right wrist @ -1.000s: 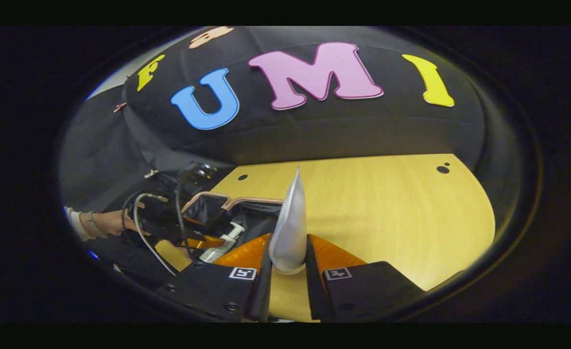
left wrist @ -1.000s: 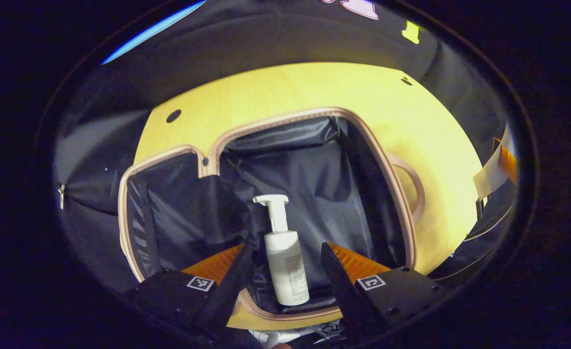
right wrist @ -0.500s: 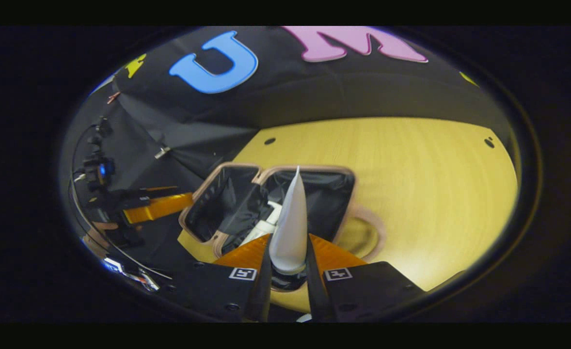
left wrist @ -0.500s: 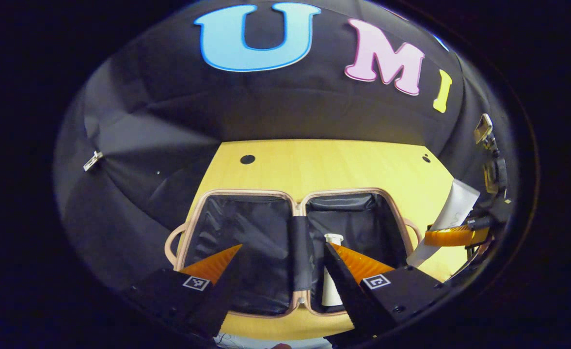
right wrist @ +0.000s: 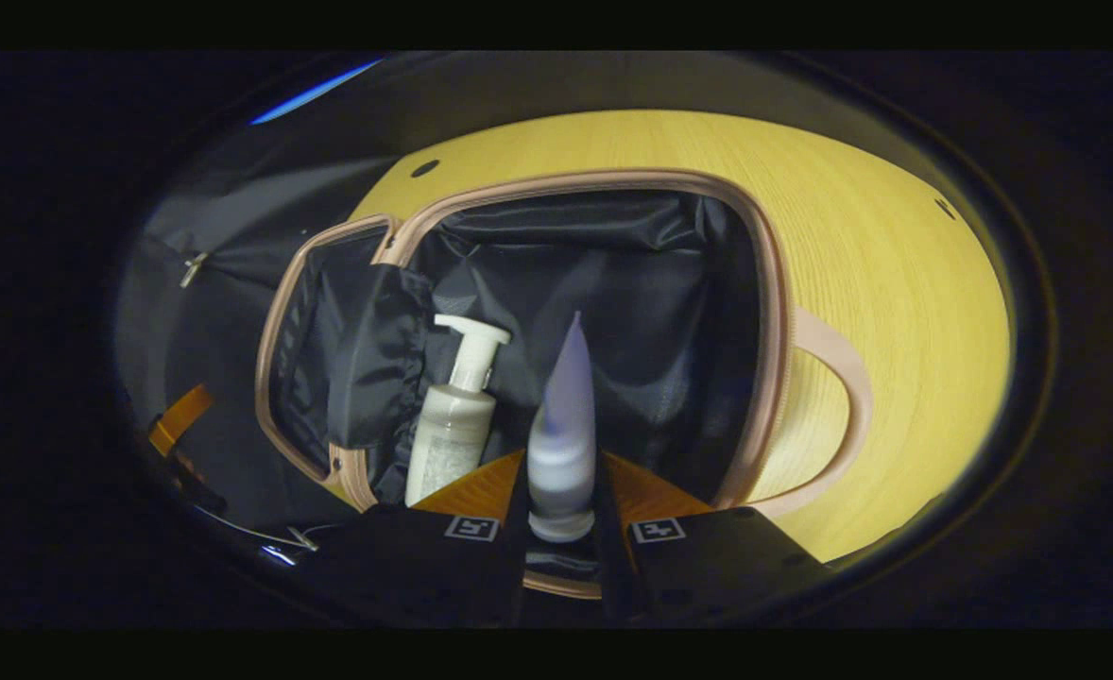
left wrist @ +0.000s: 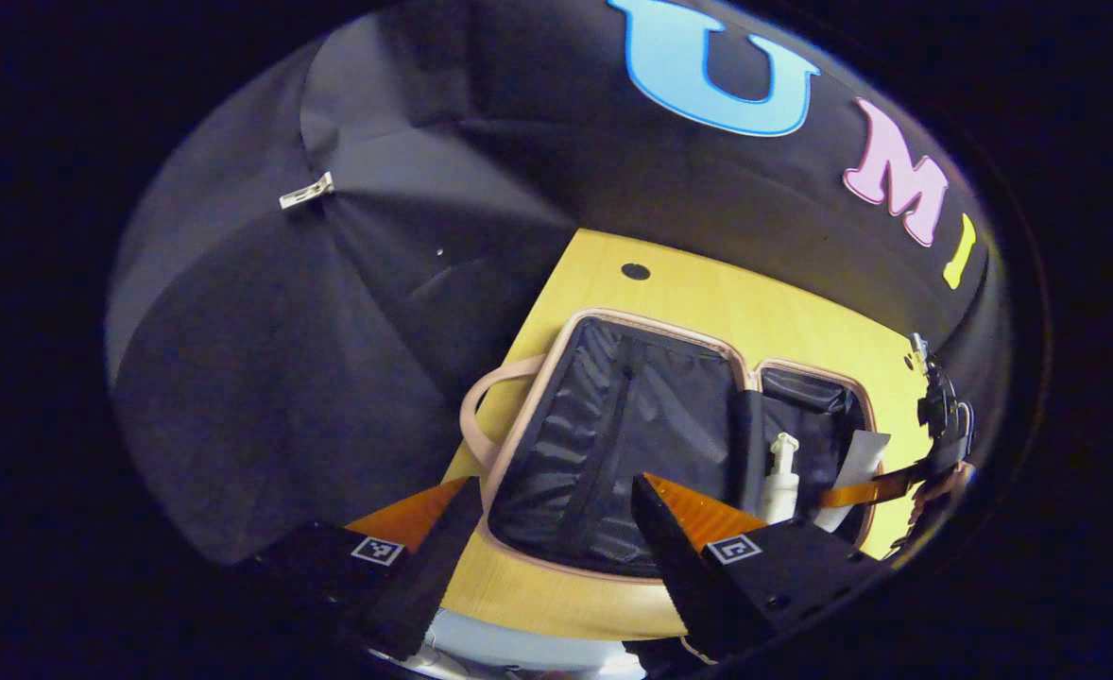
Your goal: First open the suitcase, pack the skin care products into it, and then close the suitcase.
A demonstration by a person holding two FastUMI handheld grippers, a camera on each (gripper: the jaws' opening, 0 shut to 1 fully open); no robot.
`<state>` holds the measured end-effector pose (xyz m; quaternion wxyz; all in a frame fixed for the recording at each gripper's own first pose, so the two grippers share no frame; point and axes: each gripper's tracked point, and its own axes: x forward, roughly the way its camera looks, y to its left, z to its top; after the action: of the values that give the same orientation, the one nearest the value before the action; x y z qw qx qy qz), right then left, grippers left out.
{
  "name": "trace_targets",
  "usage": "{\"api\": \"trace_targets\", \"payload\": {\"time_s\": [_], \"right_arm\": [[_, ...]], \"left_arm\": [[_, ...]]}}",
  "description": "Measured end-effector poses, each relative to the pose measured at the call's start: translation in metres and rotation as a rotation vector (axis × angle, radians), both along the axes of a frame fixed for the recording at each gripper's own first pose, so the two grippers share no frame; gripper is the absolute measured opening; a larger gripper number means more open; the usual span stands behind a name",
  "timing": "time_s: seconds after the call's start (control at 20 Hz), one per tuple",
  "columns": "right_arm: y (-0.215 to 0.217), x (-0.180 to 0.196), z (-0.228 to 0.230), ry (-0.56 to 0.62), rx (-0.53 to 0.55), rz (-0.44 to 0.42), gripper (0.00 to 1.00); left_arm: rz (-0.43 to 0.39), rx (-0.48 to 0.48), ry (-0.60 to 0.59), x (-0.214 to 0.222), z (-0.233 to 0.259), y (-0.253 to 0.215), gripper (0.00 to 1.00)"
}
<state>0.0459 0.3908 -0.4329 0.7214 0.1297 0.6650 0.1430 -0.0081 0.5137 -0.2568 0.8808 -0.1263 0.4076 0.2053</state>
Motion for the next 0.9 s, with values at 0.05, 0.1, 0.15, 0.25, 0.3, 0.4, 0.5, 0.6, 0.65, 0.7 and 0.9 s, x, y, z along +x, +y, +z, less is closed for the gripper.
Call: {"api": "trace_targets", "payload": {"time_s": [0.05, 0.1, 0.15, 0.25, 0.3, 0.4, 0.5, 0.6, 0.65, 0.7, 0.9], "right_arm": [[0.003, 0.000, 0.000, 0.010, 0.005, -0.040, 0.30], [0.007, 0.000, 0.004, 0.009, 0.031, -0.062, 0.43], [0.006, -0.002, 0.006, 0.005, 0.045, -0.072, 0.36], [0.006, -0.005, 0.026, -0.034, 0.103, -0.089, 0.58], [0.007, 0.001, 0.039, -0.088, 0.142, -0.092, 0.70], [0.005, 0.011, 0.076, -0.211, 0.227, -0.098, 0.98], [-0.005, 0.012, 0.109, -0.299, 0.278, -0.097, 0.97], [-0.017, 0.013, 0.134, -0.367, 0.294, -0.091, 0.98], [-0.022, 0.012, 0.143, -0.391, 0.301, -0.091, 0.97], [-0.028, 0.011, 0.152, -0.410, 0.310, -0.092, 0.97], [-0.035, 0.001, 0.159, -0.422, 0.319, -0.125, 0.97]], "left_arm": [[0.032, -0.033, 0.015, 0.000, -0.007, 0.011, 1.00], [0.057, -0.055, 0.022, 0.001, -0.014, 0.023, 1.00], [0.084, -0.076, 0.026, 0.004, -0.018, 0.034, 1.00], [0.136, -0.127, 0.023, 0.012, -0.023, 0.054, 1.00], [0.163, -0.147, 0.019, 0.018, -0.027, 0.064, 0.96], [0.208, -0.177, 0.032, 0.027, -0.040, 0.089, 0.97], [0.232, -0.189, 0.064, 0.037, -0.053, 0.115, 0.97], [0.233, -0.178, 0.120, 0.046, -0.069, 0.132, 0.97], [0.232, -0.164, 0.153, 0.049, -0.077, 0.138, 1.00], [0.223, -0.156, 0.181, 0.053, -0.087, 0.140, 0.97], [0.210, -0.173, 0.267, 0.058, -0.117, 0.145, 0.97]]}}
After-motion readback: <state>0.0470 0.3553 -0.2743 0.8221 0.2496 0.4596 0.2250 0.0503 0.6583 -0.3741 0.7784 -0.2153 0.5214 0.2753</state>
